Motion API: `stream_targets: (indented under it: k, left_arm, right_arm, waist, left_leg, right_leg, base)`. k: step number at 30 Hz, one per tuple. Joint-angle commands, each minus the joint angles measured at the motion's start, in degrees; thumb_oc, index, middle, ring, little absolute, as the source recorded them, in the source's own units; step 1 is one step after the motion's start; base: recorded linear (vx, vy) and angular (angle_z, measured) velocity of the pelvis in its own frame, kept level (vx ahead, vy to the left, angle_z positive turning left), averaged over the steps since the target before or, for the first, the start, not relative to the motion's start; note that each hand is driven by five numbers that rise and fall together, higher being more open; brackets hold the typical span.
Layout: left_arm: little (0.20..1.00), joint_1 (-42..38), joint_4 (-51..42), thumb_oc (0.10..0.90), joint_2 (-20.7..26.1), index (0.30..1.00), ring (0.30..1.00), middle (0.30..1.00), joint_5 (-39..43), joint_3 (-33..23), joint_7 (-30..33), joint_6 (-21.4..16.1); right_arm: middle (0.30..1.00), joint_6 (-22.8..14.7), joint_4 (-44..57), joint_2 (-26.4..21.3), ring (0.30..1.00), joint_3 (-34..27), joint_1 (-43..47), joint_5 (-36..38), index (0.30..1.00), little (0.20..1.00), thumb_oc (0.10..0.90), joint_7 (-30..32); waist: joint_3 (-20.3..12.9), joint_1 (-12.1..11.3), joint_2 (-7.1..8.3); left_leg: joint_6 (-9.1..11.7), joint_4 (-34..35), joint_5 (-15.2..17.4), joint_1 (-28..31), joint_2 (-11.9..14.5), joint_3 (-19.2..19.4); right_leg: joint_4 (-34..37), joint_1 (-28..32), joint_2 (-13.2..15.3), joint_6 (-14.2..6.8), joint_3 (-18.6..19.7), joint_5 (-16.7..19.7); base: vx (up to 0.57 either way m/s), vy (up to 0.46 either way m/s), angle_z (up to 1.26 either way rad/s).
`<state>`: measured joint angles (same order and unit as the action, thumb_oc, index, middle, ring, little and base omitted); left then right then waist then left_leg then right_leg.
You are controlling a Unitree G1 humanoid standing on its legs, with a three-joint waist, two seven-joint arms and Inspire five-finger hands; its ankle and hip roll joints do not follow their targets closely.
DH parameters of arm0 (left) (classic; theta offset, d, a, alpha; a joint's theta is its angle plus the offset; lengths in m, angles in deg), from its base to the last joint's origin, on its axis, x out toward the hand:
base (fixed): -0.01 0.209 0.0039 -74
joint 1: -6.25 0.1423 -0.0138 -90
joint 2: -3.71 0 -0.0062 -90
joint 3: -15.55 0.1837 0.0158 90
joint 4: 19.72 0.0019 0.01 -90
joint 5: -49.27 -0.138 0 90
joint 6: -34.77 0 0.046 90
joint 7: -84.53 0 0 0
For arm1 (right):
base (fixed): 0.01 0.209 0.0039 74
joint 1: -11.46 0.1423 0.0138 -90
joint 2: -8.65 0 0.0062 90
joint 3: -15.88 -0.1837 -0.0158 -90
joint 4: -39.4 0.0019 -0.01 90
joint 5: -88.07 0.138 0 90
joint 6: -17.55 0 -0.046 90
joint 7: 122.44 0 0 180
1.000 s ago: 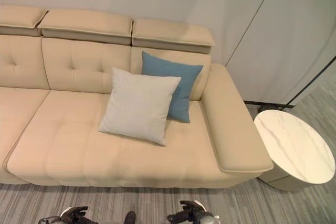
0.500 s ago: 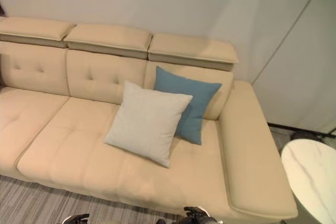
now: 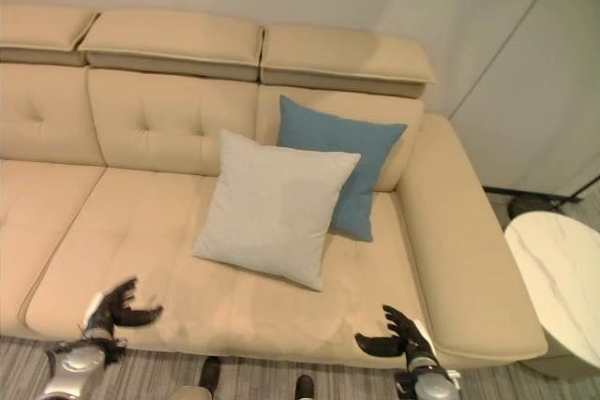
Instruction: Pick up all the scattered cushions and arrange them neatly on the sofa.
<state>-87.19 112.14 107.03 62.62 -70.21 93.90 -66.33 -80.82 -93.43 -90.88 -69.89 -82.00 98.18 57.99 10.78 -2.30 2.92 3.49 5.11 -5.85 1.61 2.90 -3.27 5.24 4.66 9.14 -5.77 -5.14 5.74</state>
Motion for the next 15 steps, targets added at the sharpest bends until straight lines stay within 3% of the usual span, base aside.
stream_targets:
  k: [1,5,6,8,10,15]
  left_arm:
    - [0.9,-6.02,-6.46,0.8,1.69,0.9,0.9,0.9,-1.34,0.82,0.39,-4.89]
    - [0.9,-11.81,-9.12,0.8,2.86,0.9,0.9,0.9,-1.09,2.68,-0.07,-4.37]
    - [0.9,-15.23,-8.37,0.8,4.52,0.9,0.9,0.9,-1.0,4.95,-0.48,-4.18]
    - [0.9,-19.44,-8.04,0.8,4.27,0.9,0.9,0.9,-4.18,8.36,-0.08,-3.85]
    - [0.9,-23.98,-5.13,0.8,0.5,0.9,0.9,0.9,-4.88,11.9,0.23,-3.82]
    - [0.9,-34.18,2.7,0.8,0.44,0.9,0.9,0.9,-0.52,16.27,2.14,-4.32]
  right_arm:
    - [0.9,-3.58,5.82,-8.71,0.9,-4.12,6.37,2.44,0.9,0.9,0.8,3.66]
    - [0.9,-3.94,8.59,-11.33,0.9,-5.63,10.89,4.54,0.9,0.9,0.8,4.76]
    - [0.9,-4.52,5.79,-16.47,0.9,-9.05,14.25,10.91,0.9,0.9,0.8,2.93]
    - [0.9,-7.14,-3.2,-16.0,0.9,-8.27,19.05,12.77,0.9,0.9,0.8,5.27]
    - [0.9,-6.66,-6.71,-14.12,0.9,-4.12,25.84,13.43,0.9,0.9,0.8,6.3]
    - [0.9,-6.12,-9.56,-14.96,0.9,3.23,36.48,14.61,0.9,0.9,0.8,6.37]
  waist:
    - [-3.9,0.21,-1.57]
    - [-3.1,0.89,-2.08]
    - [-2.76,1.53,-2.02]
    - [-1.93,1.52,-2.68]
    - [-0.59,0.98,-3.5]
    - [2.3,0.69,-3.96]
  left_leg:
    - [2.83,-0.87,2.01,-5.67,4.42,-1.85]
    - [2.59,-0.16,1.59,-8.51,4.12,-1.23]
    - [2.72,-0.11,1.58,-9.36,4.09,-1.04]
    - [2.6,-0.11,1.1,-11.48,3.72,-1.01]
    - [2.52,-0.11,0.65,-14.58,2.9,-1.52]
    - [2.6,-0.11,-0.66,-19.49,2.13,-1.58]
  right_leg:
    - [-3.97,1.43,-2.29,-2.45,1.02,-12.21]
    - [-2.67,-1.87,-2.28,-2.74,1.85,-10.77]
    - [-2.17,-2.51,-2.19,-2.89,1.81,-10.43]
    - [-1.67,-4.55,-2.05,-3.18,1.71,-9.34]
    - [-1.16,-7.33,-1.87,-3.27,1.41,-8.45]
    - [-1.46,-12.81,-1.64,-3.5,2.23,-6.75]
  base:
    - [-0.13,0.132,-0.28]
    - [-0.08,0.049,-0.12]
    - [-0.06,0.04,-0.01]
    - [-0.13,0.066,0.0]
    - [-0.16,0.063,-0.01]
    - [-0.1,0.042,-0.04]
